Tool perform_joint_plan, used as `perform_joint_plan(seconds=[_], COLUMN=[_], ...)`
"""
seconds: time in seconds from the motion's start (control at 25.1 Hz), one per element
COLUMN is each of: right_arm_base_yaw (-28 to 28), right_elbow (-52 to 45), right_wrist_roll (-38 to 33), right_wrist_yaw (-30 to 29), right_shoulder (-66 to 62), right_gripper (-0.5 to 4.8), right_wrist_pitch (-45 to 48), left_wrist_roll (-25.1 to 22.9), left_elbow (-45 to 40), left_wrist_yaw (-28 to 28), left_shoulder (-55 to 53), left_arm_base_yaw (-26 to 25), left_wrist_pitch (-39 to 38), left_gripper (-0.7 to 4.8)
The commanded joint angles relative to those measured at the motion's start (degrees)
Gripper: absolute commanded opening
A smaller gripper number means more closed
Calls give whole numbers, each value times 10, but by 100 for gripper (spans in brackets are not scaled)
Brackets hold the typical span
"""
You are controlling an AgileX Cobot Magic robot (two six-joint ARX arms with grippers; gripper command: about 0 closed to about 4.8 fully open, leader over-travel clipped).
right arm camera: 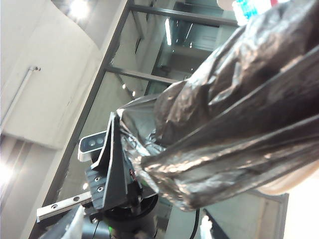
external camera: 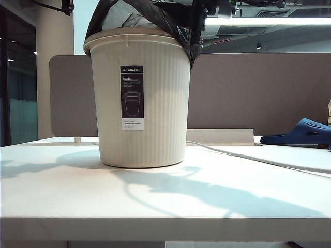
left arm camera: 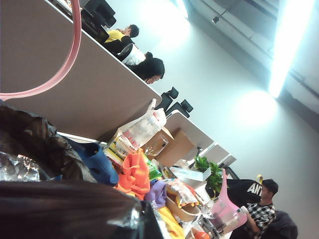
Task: Open the ring lid of the trash can, pull out the black garbage bag inside, and place it on the table.
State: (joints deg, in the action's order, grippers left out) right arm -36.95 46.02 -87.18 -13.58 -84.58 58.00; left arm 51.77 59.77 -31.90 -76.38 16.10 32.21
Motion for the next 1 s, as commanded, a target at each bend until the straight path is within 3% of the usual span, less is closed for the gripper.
perform_joint_plan(seconds=[0.04,0.32,0.72,1.0], right_arm_base_yaw=[-3,-6,12,33], right_elbow=[5,9,32,74], right_wrist_roll=[-3,-43,-43,-45], right_wrist_yaw=[19,26,49,50], right_shoulder=[2,-31,-61,-67], right_gripper=[297,297,297,295], right_wrist_pitch=[9,47,54,3], left_wrist_roll=[13,14,14,5], left_elbow=[2,2,2,2], left_wrist_yaw=[-1,2,-16,-19], left_shoulder=[2,2,2,2], left_arm_base_yaw=[0,17,17,17], left_wrist_pitch=[14,18,17,17], left_gripper=[-6,-6,-6,-6])
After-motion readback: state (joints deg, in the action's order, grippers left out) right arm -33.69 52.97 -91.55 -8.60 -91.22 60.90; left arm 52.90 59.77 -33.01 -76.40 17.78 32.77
